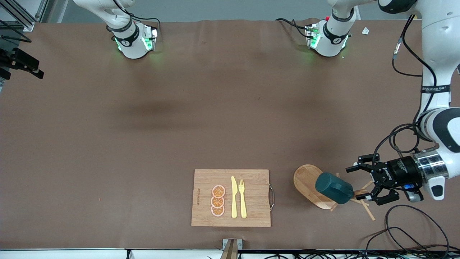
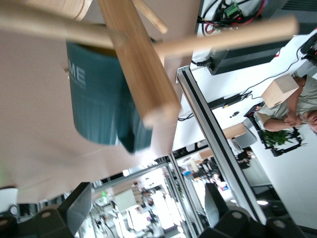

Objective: Pass cup and hang on rack

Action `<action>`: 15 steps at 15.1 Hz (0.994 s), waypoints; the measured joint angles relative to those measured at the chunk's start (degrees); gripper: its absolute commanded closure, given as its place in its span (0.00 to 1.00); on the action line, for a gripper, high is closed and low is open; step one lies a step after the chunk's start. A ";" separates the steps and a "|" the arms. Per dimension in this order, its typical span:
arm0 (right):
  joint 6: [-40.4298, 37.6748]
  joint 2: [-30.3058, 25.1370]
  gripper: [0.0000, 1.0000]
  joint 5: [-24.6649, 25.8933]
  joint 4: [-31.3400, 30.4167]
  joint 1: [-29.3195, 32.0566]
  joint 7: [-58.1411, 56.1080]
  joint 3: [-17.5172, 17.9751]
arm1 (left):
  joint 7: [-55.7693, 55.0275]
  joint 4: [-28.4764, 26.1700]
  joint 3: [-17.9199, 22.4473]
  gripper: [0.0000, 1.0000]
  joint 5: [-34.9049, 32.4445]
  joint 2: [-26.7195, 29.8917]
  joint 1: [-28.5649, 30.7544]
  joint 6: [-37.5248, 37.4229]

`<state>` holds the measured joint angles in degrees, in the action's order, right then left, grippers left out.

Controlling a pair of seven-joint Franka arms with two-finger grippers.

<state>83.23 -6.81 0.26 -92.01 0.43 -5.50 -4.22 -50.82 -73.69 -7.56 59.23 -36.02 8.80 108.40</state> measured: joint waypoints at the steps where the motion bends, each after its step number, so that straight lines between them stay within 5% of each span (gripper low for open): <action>1: 0.04 0.00 0.00 0.00 0.00 0.00 0.00 -0.01 | -0.71 0.09 -0.65 0.00 -3.70 1.37 -0.08 -0.18; 5: 0.10 0.00 0.00 0.00 -0.01 -0.01 0.00 0.02 | -3.11 0.11 -4.93 0.00 -23.61 7.24 -0.71 -5.81; 15: 0.50 0.00 0.00 0.00 -0.01 0.00 0.00 0.01 | 7.68 -0.01 -8.64 0.00 -51.94 18.69 -0.80 -20.35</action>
<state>83.73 -6.81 0.26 -92.02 0.43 -5.50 -4.21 -43.15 -73.70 -16.20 7.28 -17.33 7.99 88.05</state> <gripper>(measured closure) 0.000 0.000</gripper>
